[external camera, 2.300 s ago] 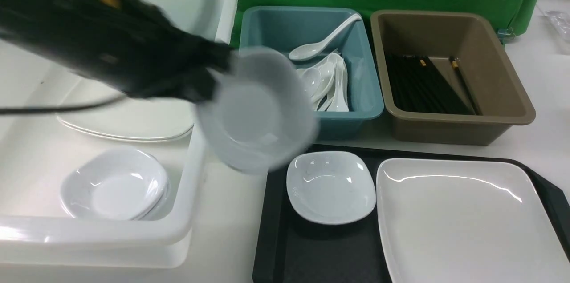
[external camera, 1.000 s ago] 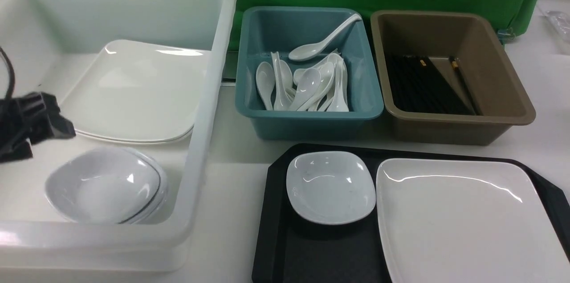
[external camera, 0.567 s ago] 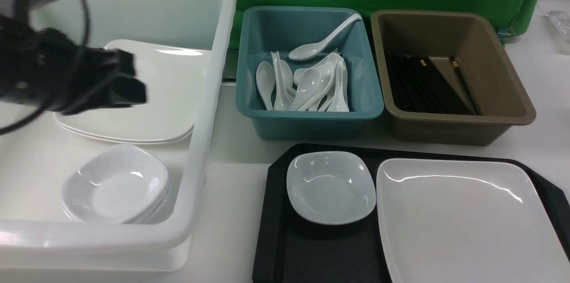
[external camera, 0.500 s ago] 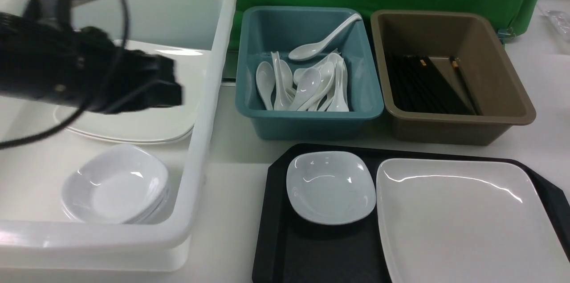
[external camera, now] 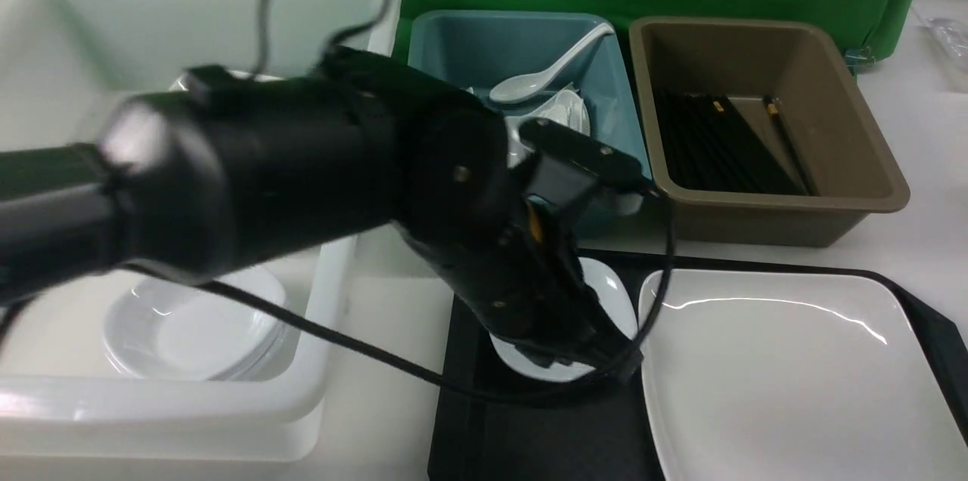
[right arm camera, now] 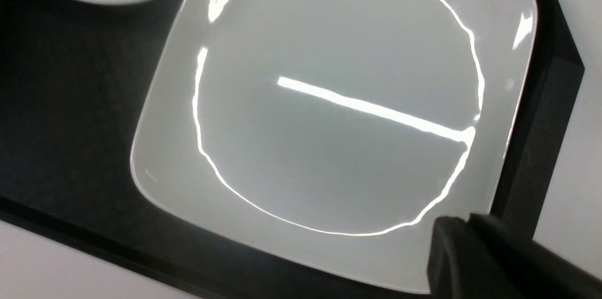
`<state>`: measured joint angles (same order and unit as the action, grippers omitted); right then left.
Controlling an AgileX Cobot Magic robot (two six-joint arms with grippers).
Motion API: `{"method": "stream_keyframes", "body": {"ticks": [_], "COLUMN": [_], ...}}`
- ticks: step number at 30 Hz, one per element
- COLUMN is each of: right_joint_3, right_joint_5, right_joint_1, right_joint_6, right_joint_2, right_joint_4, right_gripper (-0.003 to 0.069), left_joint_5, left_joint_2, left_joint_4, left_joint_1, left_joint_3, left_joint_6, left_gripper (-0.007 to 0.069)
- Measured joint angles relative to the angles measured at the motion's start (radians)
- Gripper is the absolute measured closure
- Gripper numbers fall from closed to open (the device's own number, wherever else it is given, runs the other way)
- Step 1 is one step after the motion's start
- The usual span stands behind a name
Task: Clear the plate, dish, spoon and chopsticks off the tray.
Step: Use the left arm to grab a small plate from the dinner plate
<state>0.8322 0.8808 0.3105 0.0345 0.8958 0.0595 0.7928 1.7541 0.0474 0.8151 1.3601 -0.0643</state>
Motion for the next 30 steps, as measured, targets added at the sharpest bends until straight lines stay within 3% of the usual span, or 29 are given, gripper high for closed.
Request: {"method": "stream_keyframes", "body": {"ticks": [7,15,23,30], "right_joint_3": [0.000,0.000,0.000,0.000], "right_joint_5": [0.000,-0.003,-0.007,-0.007], "right_joint_1": [0.000,0.000,0.000,0.000], "right_joint_6": [0.007,0.011,0.011,0.011], "right_joint_2": [0.000,0.000,0.000,0.000], "right_joint_4": [0.000,0.000,0.000,0.000], "right_gripper": [0.0590,0.0585,0.0575,0.0569], "left_joint_5": [-0.037,-0.100,-0.140,-0.134], "left_joint_2": [0.160,0.230,0.249,0.268], "left_joint_4": [-0.072,-0.162,-0.203,-0.205], "left_joint_1": [0.023,0.023,0.023,0.023], "left_joint_3": [0.051,0.051,0.051,0.055], "left_joint_6": [-0.099,-0.146,-0.145,-0.134], "left_gripper": [0.0260,0.0138,0.0197,0.0440]}}
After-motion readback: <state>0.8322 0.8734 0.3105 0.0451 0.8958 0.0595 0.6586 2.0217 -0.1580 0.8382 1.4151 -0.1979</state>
